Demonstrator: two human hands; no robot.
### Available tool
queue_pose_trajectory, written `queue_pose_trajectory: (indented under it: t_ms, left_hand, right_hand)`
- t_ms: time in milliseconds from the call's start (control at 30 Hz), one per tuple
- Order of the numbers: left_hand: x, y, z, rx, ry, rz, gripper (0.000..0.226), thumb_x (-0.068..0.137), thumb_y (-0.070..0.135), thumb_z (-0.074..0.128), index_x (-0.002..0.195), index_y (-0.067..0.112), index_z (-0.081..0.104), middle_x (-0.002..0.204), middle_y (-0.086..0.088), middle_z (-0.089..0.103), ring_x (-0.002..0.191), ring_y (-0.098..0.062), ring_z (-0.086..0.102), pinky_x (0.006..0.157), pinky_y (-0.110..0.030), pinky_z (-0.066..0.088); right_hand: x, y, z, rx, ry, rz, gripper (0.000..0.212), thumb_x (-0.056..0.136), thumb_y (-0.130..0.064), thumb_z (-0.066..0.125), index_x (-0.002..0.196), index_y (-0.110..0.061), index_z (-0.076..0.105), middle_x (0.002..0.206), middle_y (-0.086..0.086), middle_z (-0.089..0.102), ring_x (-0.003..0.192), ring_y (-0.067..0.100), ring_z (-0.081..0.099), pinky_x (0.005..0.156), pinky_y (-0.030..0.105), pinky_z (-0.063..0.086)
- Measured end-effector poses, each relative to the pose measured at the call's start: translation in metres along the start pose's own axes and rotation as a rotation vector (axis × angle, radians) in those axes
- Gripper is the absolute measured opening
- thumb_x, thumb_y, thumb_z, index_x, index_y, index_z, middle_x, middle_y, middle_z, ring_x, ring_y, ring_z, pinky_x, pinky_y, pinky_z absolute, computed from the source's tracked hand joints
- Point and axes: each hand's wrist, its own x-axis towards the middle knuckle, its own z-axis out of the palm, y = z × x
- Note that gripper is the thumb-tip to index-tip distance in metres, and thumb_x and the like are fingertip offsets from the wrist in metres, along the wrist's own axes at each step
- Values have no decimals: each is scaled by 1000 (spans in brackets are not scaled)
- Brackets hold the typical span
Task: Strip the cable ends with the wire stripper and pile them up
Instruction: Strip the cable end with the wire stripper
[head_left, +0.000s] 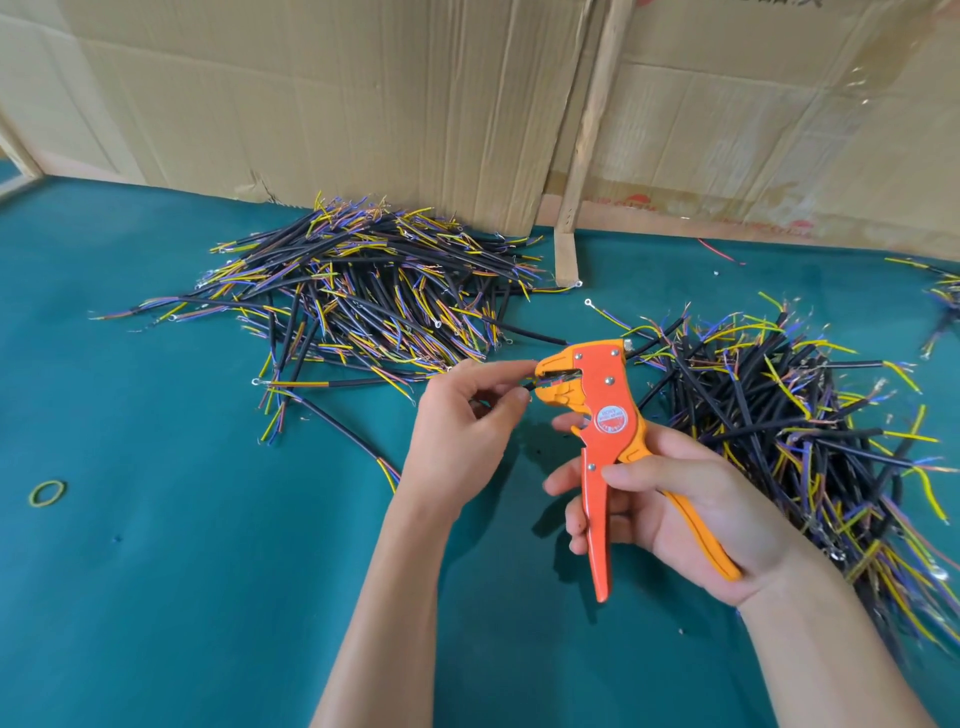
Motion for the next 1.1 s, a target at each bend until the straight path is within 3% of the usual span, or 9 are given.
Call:
queue_pose_trajectory:
  t_ms: [67, 167, 233, 367, 433, 667, 800, 967, 1100]
  left_hand:
    - [-1, 0, 1, 20, 20, -3, 30, 91, 9, 67, 95, 36, 77, 81, 6, 57, 68, -14, 53, 70, -36, 46]
    - [-1, 0, 1, 62, 25, -4, 27, 92, 7, 68, 92, 34, 74, 90, -2, 56, 71, -13, 54, 74, -38, 50]
    - [-1, 0, 1, 79, 16, -3, 26, 92, 7, 68, 94, 32, 73, 92, 3, 57, 66, -8, 54, 69, -30, 47]
    - [-1, -1, 1, 52, 12, -7, 20, 91, 5, 68, 95, 25, 71, 72, 21, 61, 55, -6, 46, 59, -21, 38]
    - [-1, -2, 1, 56, 16, 7, 19, 90, 4, 69, 90, 23, 70, 64, 18, 57, 56, -10, 45, 58, -24, 36]
    - [-1, 1, -1, -28, -1, 54, 18, 87, -3, 71, 81, 14, 71, 67, -3, 58, 61, -9, 43, 57, -23, 36]
    - [-1, 3, -2, -59, -14, 83, 13, 84, 6, 71, 78, 17, 69, 76, -20, 60, 64, -19, 42, 59, -31, 32]
    - [-2, 4, -3, -70, -27, 81, 7, 82, 12, 68, 79, 19, 68, 77, -21, 61, 64, -27, 43, 60, -33, 34]
    - [-3, 3, -2, -82, -35, 85, 8, 83, 12, 68, 79, 19, 68, 77, -20, 62, 66, -19, 46, 60, -32, 36]
  right_hand:
    - [1, 0, 0, -1, 1, 6, 56, 78, -11, 72, 134, -9, 63, 110, 37, 65, 79, 42, 64, 74, 52, 56]
    - [1, 0, -1, 8, 12, 9, 56, 77, -11, 72, 132, -9, 64, 108, 37, 65, 78, 42, 64, 73, 51, 56]
    - [1, 0, -1, 6, 14, 12, 57, 77, -10, 72, 133, -8, 63, 108, 37, 65, 79, 43, 64, 73, 52, 56]
    - [0, 0, -1, -7, 18, 11, 53, 80, -9, 70, 132, -8, 63, 106, 35, 66, 78, 42, 65, 73, 51, 56]
    - [0, 0, 0, -16, 13, 10, 49, 84, -8, 68, 132, -7, 63, 103, 33, 65, 78, 41, 64, 74, 52, 56]
    - [-1, -1, 4, 5, 8, 25, 44, 87, -15, 69, 129, -4, 64, 91, 26, 58, 74, 39, 59, 69, 51, 54]
    - [-1, -2, 4, 5, 6, 26, 45, 87, -19, 68, 128, -3, 64, 87, 24, 58, 69, 38, 58, 64, 48, 55]
    - [-3, -3, 2, -1, -11, 22, 45, 89, -20, 67, 129, -2, 63, 84, 22, 57, 65, 36, 58, 61, 45, 54]
    - [-2, -2, 1, 14, -2, 22, 45, 88, -22, 68, 128, -2, 64, 81, 20, 56, 62, 34, 55, 58, 43, 53]
